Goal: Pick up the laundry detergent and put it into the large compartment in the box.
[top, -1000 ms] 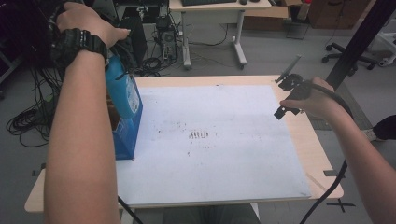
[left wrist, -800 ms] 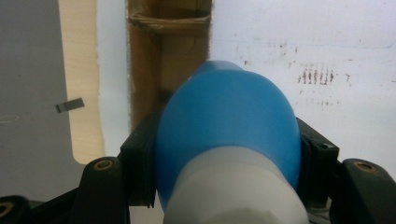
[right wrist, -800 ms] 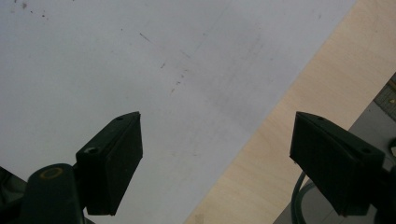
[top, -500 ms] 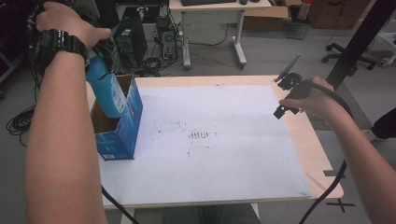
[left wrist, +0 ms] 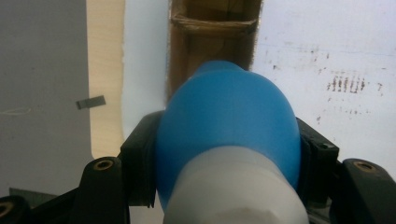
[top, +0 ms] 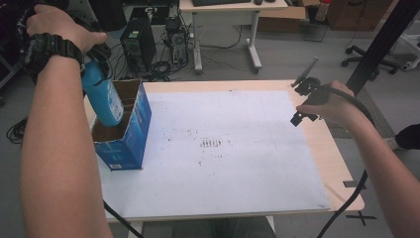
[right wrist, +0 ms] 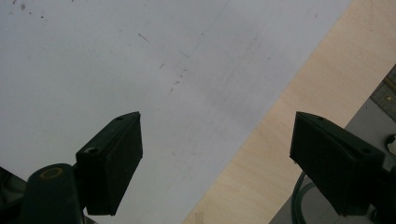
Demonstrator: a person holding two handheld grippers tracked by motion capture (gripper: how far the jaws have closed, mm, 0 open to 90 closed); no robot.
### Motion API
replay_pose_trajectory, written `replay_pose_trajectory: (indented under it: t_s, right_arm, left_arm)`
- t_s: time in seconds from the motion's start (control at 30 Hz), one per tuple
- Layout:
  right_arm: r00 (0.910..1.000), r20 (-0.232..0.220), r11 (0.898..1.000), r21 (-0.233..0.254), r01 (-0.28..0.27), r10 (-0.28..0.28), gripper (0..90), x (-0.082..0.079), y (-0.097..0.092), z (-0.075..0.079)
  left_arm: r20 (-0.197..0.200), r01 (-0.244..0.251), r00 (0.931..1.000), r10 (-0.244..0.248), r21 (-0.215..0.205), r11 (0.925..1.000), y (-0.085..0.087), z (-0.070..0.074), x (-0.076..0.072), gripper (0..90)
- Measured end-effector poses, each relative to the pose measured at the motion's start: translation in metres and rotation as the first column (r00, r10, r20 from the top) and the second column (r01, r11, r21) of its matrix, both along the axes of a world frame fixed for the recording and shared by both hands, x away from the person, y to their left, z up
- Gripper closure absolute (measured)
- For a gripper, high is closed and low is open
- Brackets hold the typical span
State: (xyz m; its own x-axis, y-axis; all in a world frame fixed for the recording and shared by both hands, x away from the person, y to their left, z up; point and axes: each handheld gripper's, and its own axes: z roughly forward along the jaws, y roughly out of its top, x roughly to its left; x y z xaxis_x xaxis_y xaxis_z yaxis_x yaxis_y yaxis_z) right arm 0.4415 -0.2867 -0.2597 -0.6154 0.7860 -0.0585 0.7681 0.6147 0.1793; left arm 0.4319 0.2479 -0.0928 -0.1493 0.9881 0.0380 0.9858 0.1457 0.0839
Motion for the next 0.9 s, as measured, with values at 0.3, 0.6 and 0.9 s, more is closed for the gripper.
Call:
replay_pose_trajectory:
  t_s: [0.3, 0.6, 0.9]
  right_arm:
    - [1.0, 0.0, 1.0, -0.006, 0.002, -0.002, 17.5, 0.001, 0.002, 0.0]
    - [1.0, -0.004, 1.0, -0.012, -0.001, 0.001, 17.4, 0.001, 0.004, -0.001]
    - [1.0, -0.005, 1.0, -0.014, 0.002, -0.002, 17.5, 0.001, 0.003, -0.001]
  left_arm:
    - [0.004, 0.001, 1.0, -0.001, -0.001, 1.0, 0.005, -0.002, 0.001, 37.8]
    - [-0.012, 0.002, 0.9999, -0.002, -0.007, 1.0, 0.007, -0.011, 0.004, 37.7]
    - [-0.025, 0.003, 0.9997, -0.003, -0.007, 1.0, 0.008, -0.023, 0.007, 37.7]
